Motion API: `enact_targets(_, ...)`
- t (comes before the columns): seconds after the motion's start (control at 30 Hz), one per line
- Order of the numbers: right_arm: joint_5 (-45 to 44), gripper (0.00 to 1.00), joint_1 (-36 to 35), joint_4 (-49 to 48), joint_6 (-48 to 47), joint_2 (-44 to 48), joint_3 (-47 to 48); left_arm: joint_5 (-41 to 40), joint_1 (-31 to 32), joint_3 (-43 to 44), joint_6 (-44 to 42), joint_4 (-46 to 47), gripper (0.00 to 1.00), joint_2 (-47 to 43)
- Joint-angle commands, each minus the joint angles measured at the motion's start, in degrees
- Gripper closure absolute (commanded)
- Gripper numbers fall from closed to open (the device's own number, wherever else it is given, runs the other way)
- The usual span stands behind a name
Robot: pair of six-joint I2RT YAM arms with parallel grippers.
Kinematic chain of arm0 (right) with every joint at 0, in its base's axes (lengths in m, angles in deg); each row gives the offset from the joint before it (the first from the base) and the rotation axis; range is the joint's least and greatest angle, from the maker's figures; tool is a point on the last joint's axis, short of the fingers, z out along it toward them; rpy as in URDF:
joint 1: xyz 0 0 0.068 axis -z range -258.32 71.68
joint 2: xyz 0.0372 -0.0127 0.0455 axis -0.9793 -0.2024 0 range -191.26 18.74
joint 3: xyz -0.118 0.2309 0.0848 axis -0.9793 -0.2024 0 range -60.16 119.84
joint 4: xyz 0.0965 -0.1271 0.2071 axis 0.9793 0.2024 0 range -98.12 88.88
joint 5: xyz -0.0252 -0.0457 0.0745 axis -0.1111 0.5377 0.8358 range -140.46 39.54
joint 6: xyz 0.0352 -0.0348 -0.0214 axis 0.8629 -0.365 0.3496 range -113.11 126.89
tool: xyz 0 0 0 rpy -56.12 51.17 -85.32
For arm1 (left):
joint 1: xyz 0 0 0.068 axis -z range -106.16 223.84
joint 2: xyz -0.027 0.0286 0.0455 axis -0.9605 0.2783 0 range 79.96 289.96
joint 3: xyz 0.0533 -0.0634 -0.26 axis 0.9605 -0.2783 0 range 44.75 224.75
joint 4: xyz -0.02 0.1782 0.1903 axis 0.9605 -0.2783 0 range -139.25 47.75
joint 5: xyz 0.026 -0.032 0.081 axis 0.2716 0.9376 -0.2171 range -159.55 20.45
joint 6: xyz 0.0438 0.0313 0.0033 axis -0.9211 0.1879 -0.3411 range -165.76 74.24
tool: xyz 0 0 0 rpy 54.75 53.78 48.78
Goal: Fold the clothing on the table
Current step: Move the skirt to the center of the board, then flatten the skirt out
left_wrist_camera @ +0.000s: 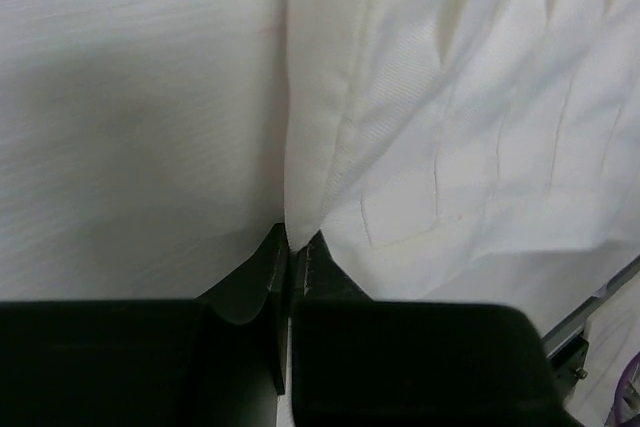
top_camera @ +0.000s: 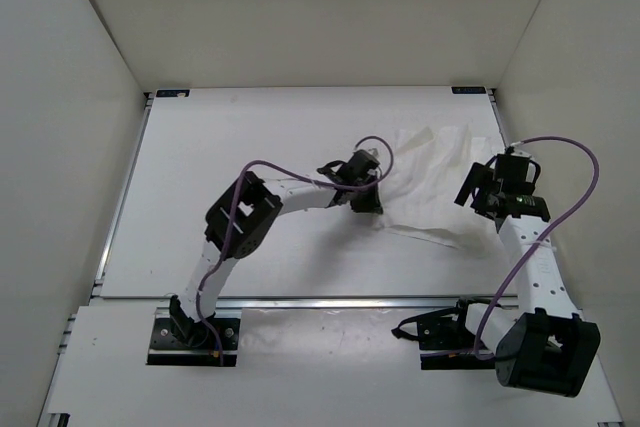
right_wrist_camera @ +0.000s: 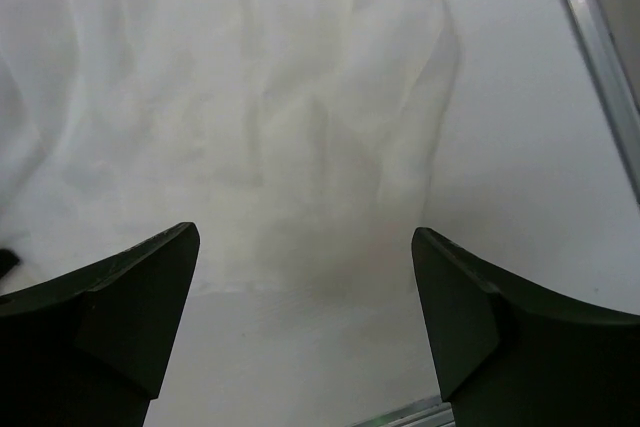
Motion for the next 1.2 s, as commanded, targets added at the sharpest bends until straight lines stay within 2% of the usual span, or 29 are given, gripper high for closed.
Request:
enact_targets(0.0,5.3,0.16,0.1,-4.0,0.8,0.3,-2.8,-2.1,-5.9,-10.5,1.0,3.0,1.00,-11.2)
enact_targets(0.1,8.8,0.18,0.5,-6.1,2.1,-0.8,-4.8,-2.5,-9.1,-18.7,0.4,3.7,1.00,-16.0)
enact_targets(0.2,16.0,0.20,-0.1,-8.3,3.7,-2.4,-6.7,-4.0,-12.3,-25.8,0.2,4.1,1.00,-22.1)
enact_targets(0.37,22.2,0.23,-8.3,-9.0,7.2,-6.1,-8.1,-4.8,-15.8,-33.7,-1.4,5.1,1.00,-29.6)
enact_targets(0.5,25.8,0.26,-15.4,-9.2,13.6,-7.7,-11.3,-4.8,-16.4,-33.9,-3.7,3.6,1.00,-31.1)
enact_targets(0.57,28.7,0.29,-17.8,-12.5,16.3,-7.1,-13.4,-4.3,-16.7,-32.8,-5.1,2.8,1.00,-31.1)
enact_targets(0.67,27.7,0.31,-19.4,-12.1,18.1,-6.1,-14.5,-3.6,-15.8,-32.3,-6.5,1.0,1.00,-31.3)
enact_targets(0.77,30.9,0.33,-18.8,-15.2,20.1,-6.2,-18.2,-3.2,-15.5,-32.1,-7.6,0.7,1.00,-31.3)
enact_targets(0.9,27.1,0.32,-20.9,-18.1,21.9,-7.2,-20.3,-2.3,-15.8,-33.2,-8.7,0.1,1.00,-32.1)
enact_targets(1.1,24.7,0.47,-19.4,-19.9,22.0,-9.3,-20.3,-1.7,-16.3,-35.6,-8.4,0.3,1.00,-33.5)
enact_targets(1.13,24.8,0.54,-18.9,-20.1,21.7,-8.7,-20.5,-2.1,-16.6,-35.7,-8.5,0.5,1.00,-33.8)
enact_targets(1.17,24.4,0.66,-18.2,-20.1,21.6,-7.7,-20.8,-2.1,-17.2,-36.0,-8.3,0.6,1.00,-33.8)
